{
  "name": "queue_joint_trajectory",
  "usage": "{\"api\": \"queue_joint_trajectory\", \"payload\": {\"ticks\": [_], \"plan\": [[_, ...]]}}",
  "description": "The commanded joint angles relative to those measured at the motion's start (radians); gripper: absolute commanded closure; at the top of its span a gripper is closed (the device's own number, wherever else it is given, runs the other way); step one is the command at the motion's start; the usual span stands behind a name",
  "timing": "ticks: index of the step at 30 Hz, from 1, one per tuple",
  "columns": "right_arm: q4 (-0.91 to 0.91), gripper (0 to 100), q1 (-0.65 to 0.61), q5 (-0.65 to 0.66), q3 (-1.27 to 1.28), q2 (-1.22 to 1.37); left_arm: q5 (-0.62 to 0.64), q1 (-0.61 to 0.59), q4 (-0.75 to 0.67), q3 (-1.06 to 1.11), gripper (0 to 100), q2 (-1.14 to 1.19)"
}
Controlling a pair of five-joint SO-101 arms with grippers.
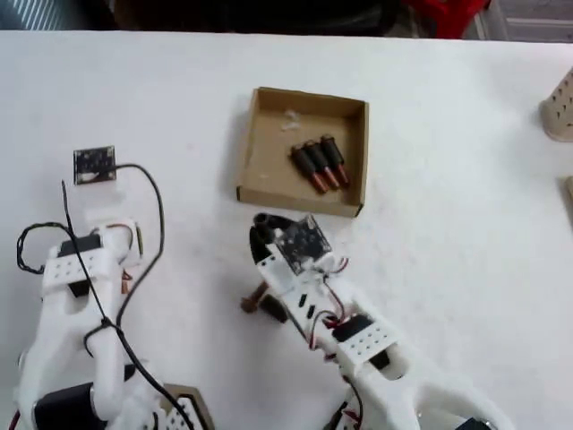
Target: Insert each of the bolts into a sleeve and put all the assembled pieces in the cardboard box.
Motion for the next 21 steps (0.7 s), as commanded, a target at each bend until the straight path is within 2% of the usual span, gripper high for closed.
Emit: {"api": "queue_joint_trajectory", "payload": {"ticks": [1,5,10,14,17,21], "plan": [[-0.108,98.2,-0.015,-0.014,0.008,-0.007,-0.009,-0.004,-0.026,-0.006,98,-0.047],[-0.111,98.2,-0.015,-0.02,0.008,-0.007,-0.009,-0.004,-0.026,-0.006,98,-0.047],[-0.113,98.3,-0.015,-0.206,0.009,-0.005,-0.009,-0.004,-0.026,-0.006,98,-0.047],[-0.14,98.4,-0.015,-0.212,0.009,-0.002,-0.009,-0.004,-0.026,-0.006,98,-0.047],[-0.242,98.4,-0.012,-0.212,0.009,0.068,-0.009,-0.004,-0.026,-0.006,98,-0.047],[-0.512,98.5,-0.012,-0.215,0.003,0.302,-0.009,-0.004,-0.026,-0.005,98,-0.047]]}}
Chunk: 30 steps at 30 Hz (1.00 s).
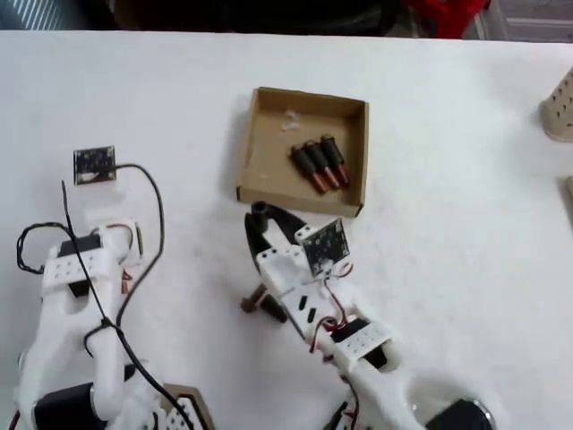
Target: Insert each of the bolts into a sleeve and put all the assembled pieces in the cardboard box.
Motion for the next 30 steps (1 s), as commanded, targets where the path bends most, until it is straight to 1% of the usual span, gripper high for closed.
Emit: {"api": "queue_joint_trajectory", "payload": {"ticks": [1,4,6,9,13,16,23,30], "plan": [[-0.277,98.5,-0.005,-0.015,-0.011,0.202,-0.009,-0.004,-0.026,-0.005,98,-0.047],[-0.535,98.5,-0.007,-0.015,-0.009,0.403,-0.009,-0.004,-0.026,-0.005,98,-0.047],[-0.659,98.5,-0.01,-0.015,-0.009,0.516,-0.009,-0.004,-0.026,-0.005,98,-0.047],[-0.794,98.5,-0.01,-0.014,-0.008,0.639,-0.009,0.002,-0.026,-0.005,98,-0.047],[-0.892,98.5,-0.021,-0.011,0.037,0.702,-0.011,0.03,-0.026,0.006,98,-0.047],[-0.921,98.4,-0.054,-0.011,0.083,0.702,-0.011,0.035,-0.026,0.006,98,-0.047],[-0.863,98.4,-0.058,-0.011,0.081,0.702,-0.011,0.035,-0.071,0.025,98,-0.048],[-0.854,98.4,-0.058,-0.011,0.081,0.702,-0.005,0.047,-0.123,0.026,98,-0.054]]}}
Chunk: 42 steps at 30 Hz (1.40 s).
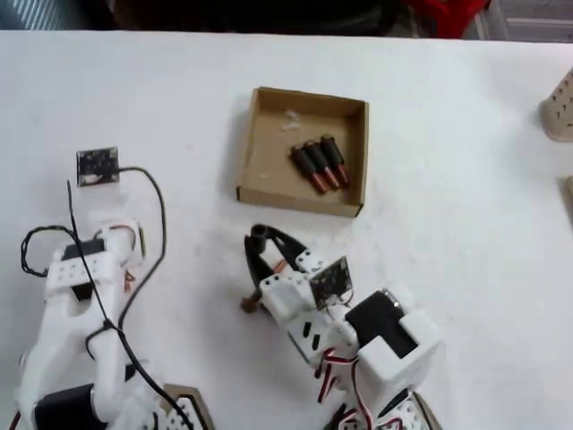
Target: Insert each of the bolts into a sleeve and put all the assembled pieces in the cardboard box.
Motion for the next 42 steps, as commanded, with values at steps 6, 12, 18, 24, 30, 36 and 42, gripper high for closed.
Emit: {"api": "queue_joint_trajectory", "payload": {"ticks": [6,12,18,24,30,36,42], "plan": [[0.002,98.3,-0.013,-0.005,0.005,0.004,-0.011,0.14,-0.064,-0.018,98,-0.051],[0.002,98.3,-0.015,-0.005,0.005,0.005,-0.011,0.173,-0.155,-0.018,98,-0.053],[0.002,98.3,-0.015,-0.005,0.005,0.005,-0.011,0.173,-0.292,0.006,98,-0.053],[0.002,98.3,-0.015,-0.005,0.005,0.005,-0.011,0.174,-0.76,0.222,98,-0.053],[0.01,98.3,-0.015,-0.008,0.002,0.007,-0.009,0.231,-1.24,0.453,98,-0.051],[0.038,98.3,-0.016,-0.005,-0.009,0.007,-0.005,0.303,-1.413,0.526,98,-0.051],[0.038,98.3,-0.016,-0.005,-0.012,0.007,-0.002,0.306,-1.648,0.539,98,-0.051]]}}
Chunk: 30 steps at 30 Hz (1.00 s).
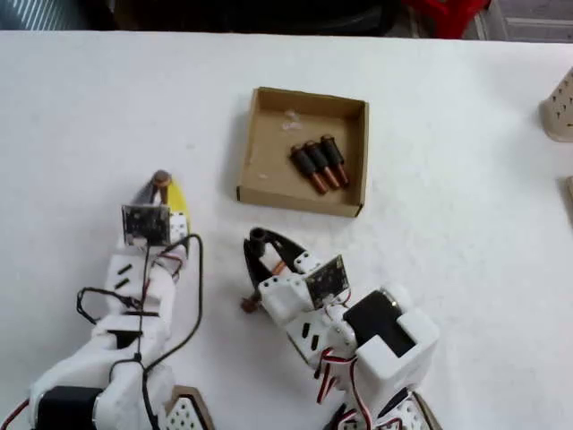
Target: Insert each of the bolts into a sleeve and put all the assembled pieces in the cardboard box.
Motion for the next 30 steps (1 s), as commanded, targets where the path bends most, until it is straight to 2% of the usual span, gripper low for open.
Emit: {"api": "queue_joint_trajectory", "payload": {"ticks": [1,6,9,30], "plan": [[0.004,98.3,-0.008,-0.005,-0.008,-0.002,-0.002,0.018,-0.187,-0.008,98,-0.05],[0.004,98.3,-0.008,-0.005,-0.008,-0.002,0.092,0.025,-0.296,0.009,98,-0.05],[0.004,98.3,-0.008,-0.005,-0.008,-0.002,0.117,0.087,-0.364,0.041,98,-0.045],[0.004,98.2,-0.01,-0.005,-0.009,-0.002,0.12,0.26,-0.341,0.038,98,-0.05]]}}
